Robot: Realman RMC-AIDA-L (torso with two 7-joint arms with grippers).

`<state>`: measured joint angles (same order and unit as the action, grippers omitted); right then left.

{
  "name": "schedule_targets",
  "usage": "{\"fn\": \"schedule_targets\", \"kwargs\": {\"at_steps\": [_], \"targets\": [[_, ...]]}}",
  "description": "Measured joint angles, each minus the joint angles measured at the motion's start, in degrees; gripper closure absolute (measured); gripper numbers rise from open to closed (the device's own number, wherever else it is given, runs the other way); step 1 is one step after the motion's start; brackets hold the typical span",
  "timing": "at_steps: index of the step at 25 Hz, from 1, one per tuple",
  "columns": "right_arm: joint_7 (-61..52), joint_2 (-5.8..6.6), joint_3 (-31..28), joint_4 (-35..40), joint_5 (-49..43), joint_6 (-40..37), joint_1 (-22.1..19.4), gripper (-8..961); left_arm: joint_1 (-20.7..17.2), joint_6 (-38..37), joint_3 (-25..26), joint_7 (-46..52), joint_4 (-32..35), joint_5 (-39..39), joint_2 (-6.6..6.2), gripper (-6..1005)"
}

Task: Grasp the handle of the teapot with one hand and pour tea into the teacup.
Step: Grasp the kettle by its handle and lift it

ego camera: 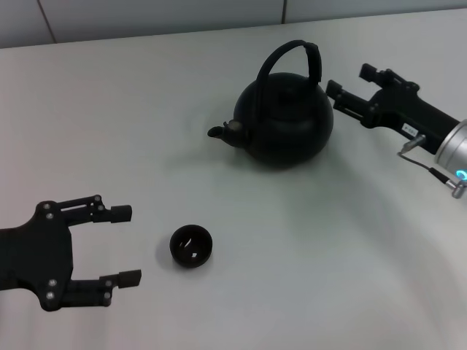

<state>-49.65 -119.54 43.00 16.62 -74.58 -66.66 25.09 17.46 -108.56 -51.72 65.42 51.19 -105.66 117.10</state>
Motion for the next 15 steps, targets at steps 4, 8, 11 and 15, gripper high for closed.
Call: {"fn": "schedule_targets", "kwargs": {"at_steps": [4,8,11,15], "targets": [[0.3,-0.01,-0.2,-1.4,0.0,0.0,1.0,129,0.2,0.2,1.0,0.0,-0.2,0.0,0.00,214],[0.3,-0.03,-0.4,-1.6,0.2,0.1,1.5,129,0.4,0.5,1.0,0.0,-0.1,0.0,-0.19,215],[0.3,-0.02,-0.5,-1.6,1.0,0.2,1.9,129,0.5,0.6,1.0,0.0,-0.3,0.0,-0.34,215],[0.3,0.10,-0.6,-1.3,2.2,1.1,2.1,130,0.5,0.7,1.0,0.0,-0.3,0.0,-0.35,215]]}}
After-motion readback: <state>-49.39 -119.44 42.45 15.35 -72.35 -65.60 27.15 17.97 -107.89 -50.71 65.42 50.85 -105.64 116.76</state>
